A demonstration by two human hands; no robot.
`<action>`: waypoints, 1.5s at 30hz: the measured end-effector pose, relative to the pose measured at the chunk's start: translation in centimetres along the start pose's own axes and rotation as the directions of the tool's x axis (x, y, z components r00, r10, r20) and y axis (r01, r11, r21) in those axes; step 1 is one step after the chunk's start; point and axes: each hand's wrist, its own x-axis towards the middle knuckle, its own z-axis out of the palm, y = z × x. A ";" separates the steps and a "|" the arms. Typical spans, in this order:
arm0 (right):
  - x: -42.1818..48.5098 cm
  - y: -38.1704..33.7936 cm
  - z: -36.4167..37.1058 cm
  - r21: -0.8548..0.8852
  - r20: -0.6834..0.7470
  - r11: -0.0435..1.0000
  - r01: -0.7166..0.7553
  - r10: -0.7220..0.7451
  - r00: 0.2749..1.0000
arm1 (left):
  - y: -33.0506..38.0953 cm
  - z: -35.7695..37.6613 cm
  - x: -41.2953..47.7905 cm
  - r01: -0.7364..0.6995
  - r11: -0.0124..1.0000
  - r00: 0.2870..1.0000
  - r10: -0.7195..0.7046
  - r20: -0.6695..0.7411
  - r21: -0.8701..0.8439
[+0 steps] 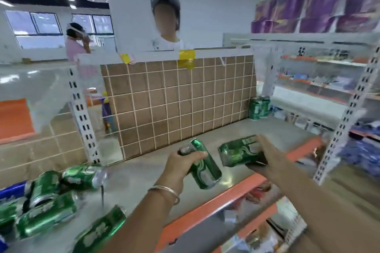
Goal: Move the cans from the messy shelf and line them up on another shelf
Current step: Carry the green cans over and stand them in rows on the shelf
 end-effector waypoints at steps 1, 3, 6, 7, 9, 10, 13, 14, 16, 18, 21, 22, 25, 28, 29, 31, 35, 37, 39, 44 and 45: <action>0.5 -0.6 -1.6 0.057 0.019 0.998 -0.034 0.032 0.999 | -0.3 2.4 0.3 0.021 1.000 1.000 -0.020 0.023 -0.022; 1.6 -1.5 -4.4 0.167 0.021 0.980 -0.111 0.109 0.994 | -0.8 6.9 0.8 0.047 0.998 0.998 -0.044 0.055 -0.050; 3.7 -2.5 -8.4 0.240 0.081 0.945 -0.223 0.209 0.975 | -1.4 12.8 2.1 0.070 0.994 0.995 -0.063 0.082 -0.085; 4.3 -3.0 -9.8 0.202 0.122 0.951 -0.235 0.213 0.969 | -1.6 14.4 2.5 0.075 0.993 0.994 -0.066 0.093 -0.096; 5.4 -3.9 -12.4 0.071 0.187 0.970 -0.232 0.215 0.959 | -1.7 17.2 3.5 0.079 0.993 0.991 -0.069 0.114 -0.091; 5.8 -4.5 -13.6 -0.001 0.222 0.976 -0.218 0.213 0.952 | -1.8 18.4 4.1 0.081 0.994 0.989 -0.071 0.127 -0.076; 7.8 -5.5 -16.9 -0.158 0.340 0.979 -0.130 0.177 0.924 | -1.7 21.0 5.8 0.082 0.996 0.981 -0.077 0.180 -0.021; 8.8 -5.8 -17.7 -0.200 0.366 0.973 -0.112 0.180 0.913 | -1.7 21.6 6.5 0.072 0.997 0.977 -0.071 0.201 0.003; 10.6 -6.5 -18.5 -0.271 0.403 0.957 -0.105 0.212 0.890 | -1.6 22.9 8.1 0.031 0.998 0.966 -0.046 0.253 0.061; 12.2 -7.3 -18.3 -0.299 0.443 0.950 -0.084 0.216 0.870 | -1.4 24.4 10.2 -0.022 0.992 0.958 -0.015 0.288 0.125; 15.2 -8.9 -17.6 -0.355 0.482 0.933 0.057 0.131 0.866 | -1.4 26.8 13.8 -0.098 0.978 0.959 0.043 0.279 0.186; 16.7 -9.5 -17.3 -0.384 0.477 0.917 0.112 0.094 0.874 | -1.5 27.5 15.1 -0.111 0.976 0.963 0.059 0.262 0.189; 21.3 -11.4 -16.9 -0.467 0.415 0.858 0.212 0.001 0.910 | -1.9 29.5 19.3 -0.103 0.983 0.979 0.073 0.190 0.153; 26.2 -13.2 -16.8 -0.588 0.350 0.769 0.250 -0.036 0.936 | -2.1 31.5 23.4 -0.086 0.986 0.989 0.068 0.132 0.142; 27.8 -13.8 -16.8 -0.628 0.347 0.733 0.263 -0.040 0.937 | -2.1 32.2 24.4 -0.089 0.987 0.990 0.073 0.121 0.133; 31.0 -14.7 -16.8 -0.659 0.360 0.692 0.295 -0.055 0.931 | -2.1 33.6 26.3 -0.103 0.987 0.991 0.092 0.096 0.124; 35.1 -15.9 -16.8 -0.699 0.317 0.654 0.291 -0.081 0.945 | -2.6 36.0 29.4 -0.104 0.991 0.994 0.101 0.035 0.087; 36.4 -16.2 -16.9 -0.678 0.343 0.666 0.312 -0.089 0.935 | -3.5 37.0 31.0 -0.107 0.991 0.994 0.106 0.019 0.075; 38.0 -16.3 -17.2 -0.676 0.341 0.671 0.305 -0.082 0.936 | -4.4 38.2 32.2 -0.133 0.987 0.991 0.134 0.001 0.093; 43.7 -17.1 -17.7 -0.685 0.322 0.682 0.256 -0.033 0.946 | -4.7 41.4 34.8 -0.216 0.969 0.976 0.218 -0.004 0.120; 44.5 -17.5 -17.7 -0.696 0.325 0.669 0.259 -0.028 0.945 | -4.9 41.8 35.4 -0.236 0.961 0.971 0.237 0.010 0.142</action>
